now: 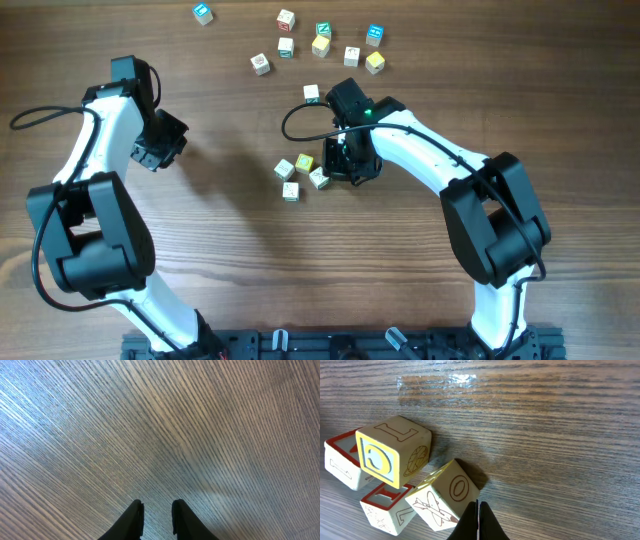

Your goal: Form a circle

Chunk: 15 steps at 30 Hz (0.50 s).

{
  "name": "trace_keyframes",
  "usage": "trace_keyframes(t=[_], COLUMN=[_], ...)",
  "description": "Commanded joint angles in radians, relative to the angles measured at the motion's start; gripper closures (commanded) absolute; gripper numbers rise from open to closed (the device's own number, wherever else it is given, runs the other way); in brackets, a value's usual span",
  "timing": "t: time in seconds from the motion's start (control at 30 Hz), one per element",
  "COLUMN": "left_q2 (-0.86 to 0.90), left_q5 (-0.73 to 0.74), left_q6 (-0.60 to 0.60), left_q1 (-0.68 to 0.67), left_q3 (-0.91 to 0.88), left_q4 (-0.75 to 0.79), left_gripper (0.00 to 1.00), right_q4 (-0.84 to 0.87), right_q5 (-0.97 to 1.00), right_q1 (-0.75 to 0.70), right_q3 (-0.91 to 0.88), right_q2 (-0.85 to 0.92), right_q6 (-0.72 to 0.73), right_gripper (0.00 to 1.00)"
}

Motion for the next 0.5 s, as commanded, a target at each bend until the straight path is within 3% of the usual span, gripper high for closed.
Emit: trace_keyframes(t=[0.0,0.47], left_q2=[-0.021,-0.021], left_q5=[0.005,0.005], left_q6=[0.004,0.004], left_q1=[-0.001,-0.001], left_q3=[0.014,0.014], left_q4=[-0.003,-0.003], left_gripper=[0.78,0.78], right_q4=[-0.001,0.032], right_q5=[-0.016,0.047], right_q1=[0.006,0.01], right_q3=[-0.009,-0.009], right_q2=[0.021,0.021], right_q6=[0.011,0.011], right_gripper=[0.96,0.96])
